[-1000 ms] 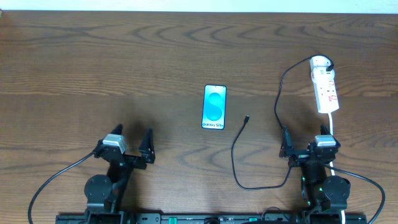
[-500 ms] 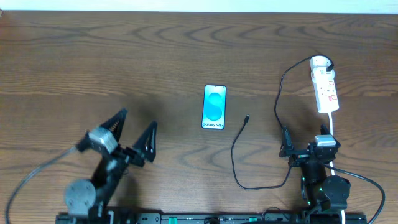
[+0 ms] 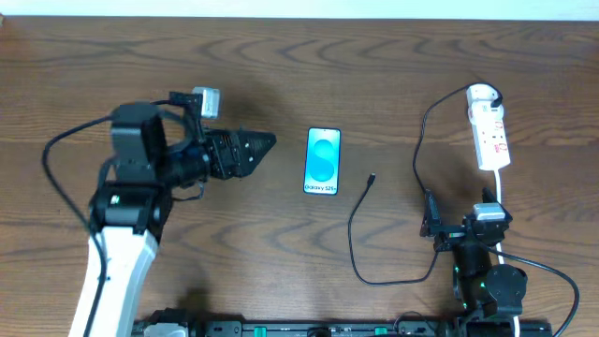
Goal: Plug charger to phone and switch on socket
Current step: 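Move the left gripper over the Galaxy S25+ phone and lower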
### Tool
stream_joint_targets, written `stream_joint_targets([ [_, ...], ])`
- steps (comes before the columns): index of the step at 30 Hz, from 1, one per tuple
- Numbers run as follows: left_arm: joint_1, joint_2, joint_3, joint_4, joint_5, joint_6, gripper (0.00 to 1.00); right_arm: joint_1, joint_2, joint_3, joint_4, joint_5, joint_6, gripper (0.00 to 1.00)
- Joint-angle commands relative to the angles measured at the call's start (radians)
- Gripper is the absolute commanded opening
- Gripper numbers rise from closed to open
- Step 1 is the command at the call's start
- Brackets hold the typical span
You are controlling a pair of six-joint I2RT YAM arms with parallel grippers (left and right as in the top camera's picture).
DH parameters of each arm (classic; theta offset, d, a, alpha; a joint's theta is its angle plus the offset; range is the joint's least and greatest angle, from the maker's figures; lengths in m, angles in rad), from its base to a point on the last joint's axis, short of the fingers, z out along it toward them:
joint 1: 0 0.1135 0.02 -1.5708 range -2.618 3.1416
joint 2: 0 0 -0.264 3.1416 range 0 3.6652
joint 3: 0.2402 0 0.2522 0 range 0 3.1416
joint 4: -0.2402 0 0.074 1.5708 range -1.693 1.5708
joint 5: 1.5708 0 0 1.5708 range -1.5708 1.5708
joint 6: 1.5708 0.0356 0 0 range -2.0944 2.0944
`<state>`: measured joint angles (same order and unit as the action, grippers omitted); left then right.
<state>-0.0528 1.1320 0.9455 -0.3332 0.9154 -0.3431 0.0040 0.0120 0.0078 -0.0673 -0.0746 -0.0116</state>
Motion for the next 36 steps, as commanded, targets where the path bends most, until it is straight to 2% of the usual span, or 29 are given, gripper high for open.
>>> stream_joint_targets([
  [1,-0.046,0.064,0.101,-0.105,-0.061,-0.058,0.92,0.011,-0.005,-0.002,-0.003,0.001,-0.008,0.99],
  [4,-0.133,0.138,0.24,-0.323,-0.282,-0.013,0.92,0.011,-0.005,-0.002,-0.003,0.001,-0.008,0.99],
  [5,-0.181,0.183,0.324,-0.433,-0.404,-0.007,0.92,0.011,-0.005,-0.002,-0.003,0.001,-0.008,0.99],
  [7,-0.239,0.246,0.431,-0.564,-0.542,0.006,0.92,0.011,-0.005,-0.002,-0.003,0.001,-0.008,0.99],
  [9,-0.307,0.365,0.609,-0.767,-0.706,0.009,0.92,0.011,-0.005,-0.002,-0.003,0.001,-0.008,0.99],
  [11,-0.346,0.49,0.759,-0.944,-0.804,0.01,0.92,0.011,-0.005,-0.002,-0.003,0.001,-0.008,0.99],
  [12,-0.36,0.536,0.801,-0.977,-0.798,0.01,0.92,0.011,-0.005,-0.002,-0.003,0.001,-0.008,0.99],
  [16,-0.397,0.609,0.82,-0.946,-0.712,0.008,0.92,0.011,-0.005,-0.002,-0.003,0.001,-0.008,0.99],
  [20,-0.431,0.662,0.818,-0.887,-0.672,-0.051,0.92,0.011,-0.005,-0.002,-0.003,0.001,-0.008,0.99],
  [23,-0.472,0.736,0.818,-0.892,-0.674,-0.125,0.92,0.011,-0.005,-0.002,-0.003,0.001,-0.008,0.99],
  [27,-0.507,0.832,0.818,-0.885,-0.734,-0.161,0.92,0.011,-0.005,-0.002,-0.003,0.001,-0.008,0.99],
  [36,-0.526,0.965,0.818,-0.734,-0.81,-0.149,0.92,0.011,-0.005,-0.002,-0.003,0.001,-0.008,0.99],
])
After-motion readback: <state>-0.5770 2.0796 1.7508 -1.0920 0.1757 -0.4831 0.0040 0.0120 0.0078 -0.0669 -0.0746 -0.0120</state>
